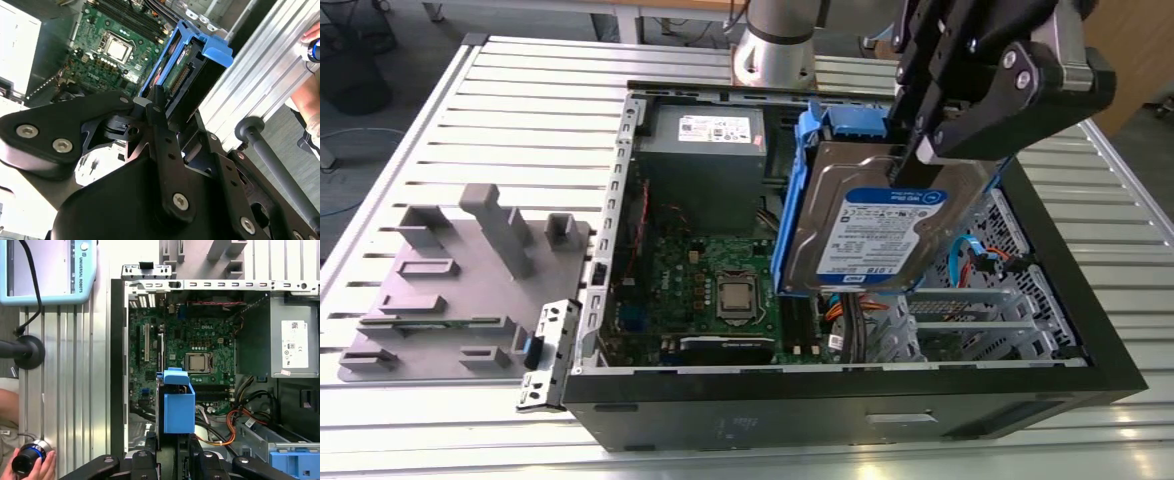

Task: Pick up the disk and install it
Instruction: 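Pick up the disk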

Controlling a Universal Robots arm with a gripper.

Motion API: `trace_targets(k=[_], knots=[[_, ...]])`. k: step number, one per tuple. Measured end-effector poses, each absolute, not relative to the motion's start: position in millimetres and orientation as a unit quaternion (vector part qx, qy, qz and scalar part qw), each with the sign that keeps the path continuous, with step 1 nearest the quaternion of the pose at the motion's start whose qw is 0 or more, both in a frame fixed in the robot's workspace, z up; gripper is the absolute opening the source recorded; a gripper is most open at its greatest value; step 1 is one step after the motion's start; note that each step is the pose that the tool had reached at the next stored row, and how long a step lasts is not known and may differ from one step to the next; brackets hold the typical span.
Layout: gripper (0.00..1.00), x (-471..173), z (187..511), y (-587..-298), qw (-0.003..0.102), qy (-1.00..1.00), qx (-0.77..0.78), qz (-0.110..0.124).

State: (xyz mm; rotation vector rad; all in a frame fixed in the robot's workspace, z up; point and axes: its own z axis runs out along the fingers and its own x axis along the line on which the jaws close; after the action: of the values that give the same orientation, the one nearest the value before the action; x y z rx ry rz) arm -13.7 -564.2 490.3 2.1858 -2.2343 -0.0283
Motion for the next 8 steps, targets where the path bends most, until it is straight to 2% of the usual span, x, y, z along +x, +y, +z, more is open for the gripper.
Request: trace_targets(k=[8], knots=[[0.35,-13.7,490.3,-567.3,0.011,-0.715,0.699,-0.006]])
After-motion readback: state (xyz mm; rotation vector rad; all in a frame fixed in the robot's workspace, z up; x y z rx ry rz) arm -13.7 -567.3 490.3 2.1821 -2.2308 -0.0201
